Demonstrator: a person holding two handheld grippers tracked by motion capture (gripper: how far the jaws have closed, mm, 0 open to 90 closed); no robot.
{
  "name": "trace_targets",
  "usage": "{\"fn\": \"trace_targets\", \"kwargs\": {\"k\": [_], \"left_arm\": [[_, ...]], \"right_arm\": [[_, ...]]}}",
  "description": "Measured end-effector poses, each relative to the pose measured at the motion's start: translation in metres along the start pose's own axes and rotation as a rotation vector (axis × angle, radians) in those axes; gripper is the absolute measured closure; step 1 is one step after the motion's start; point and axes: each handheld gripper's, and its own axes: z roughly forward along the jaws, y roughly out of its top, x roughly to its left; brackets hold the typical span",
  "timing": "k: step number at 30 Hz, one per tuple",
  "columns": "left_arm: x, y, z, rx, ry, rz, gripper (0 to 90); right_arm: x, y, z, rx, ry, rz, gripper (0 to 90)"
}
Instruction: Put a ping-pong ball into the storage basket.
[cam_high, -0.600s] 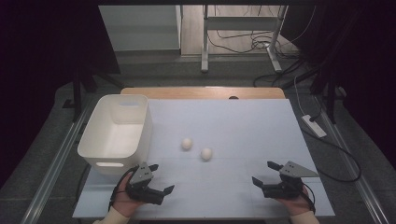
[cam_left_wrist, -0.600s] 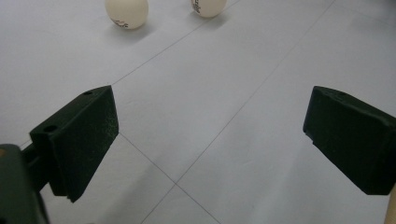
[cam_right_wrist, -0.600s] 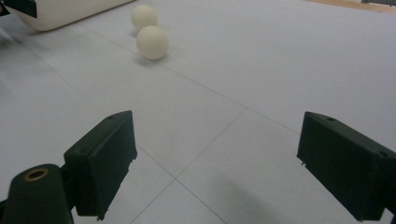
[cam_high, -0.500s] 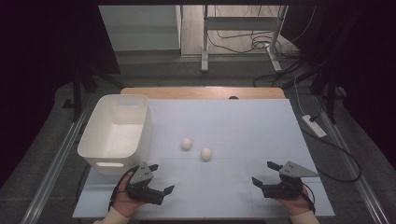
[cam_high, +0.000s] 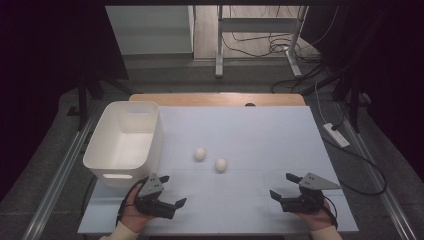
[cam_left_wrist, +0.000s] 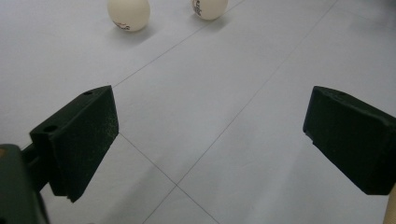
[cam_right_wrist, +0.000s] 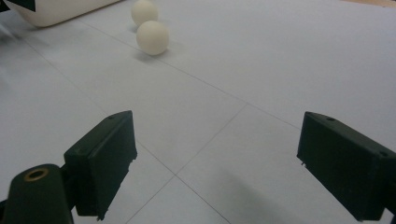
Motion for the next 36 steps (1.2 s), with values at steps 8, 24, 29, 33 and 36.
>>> {"fn": "trace_targets", "kwargs": {"k": [8,24,29,33,36], "left_arm": [[-0.001,0.002,-0.001,-0.006,0.002,0.004,4.4],[-0.010,0.021,-0.004,0.012,0.008,-0.013,4.3],[-0.009,0.027,-0.004,0.022,0.017,-0.026,4.4],[-0.010,0.033,-0.004,0.019,0.017,-0.027,4.5],[-0.012,0.038,-0.003,0.020,0.016,-0.034,4.6]], "right_arm": [[0.000,0.000,0.000,0.004,-0.001,-0.001,11.4],[-0.003,0.000,0.002,0.004,0.007,-0.002,12.0],[-0.003,0.000,0.002,0.001,0.013,0.003,12.1],[-0.003,0.000,0.003,0.003,0.019,0.001,12.2],[-0.003,0.001,0.003,-0.004,0.025,0.002,12.4]]}}
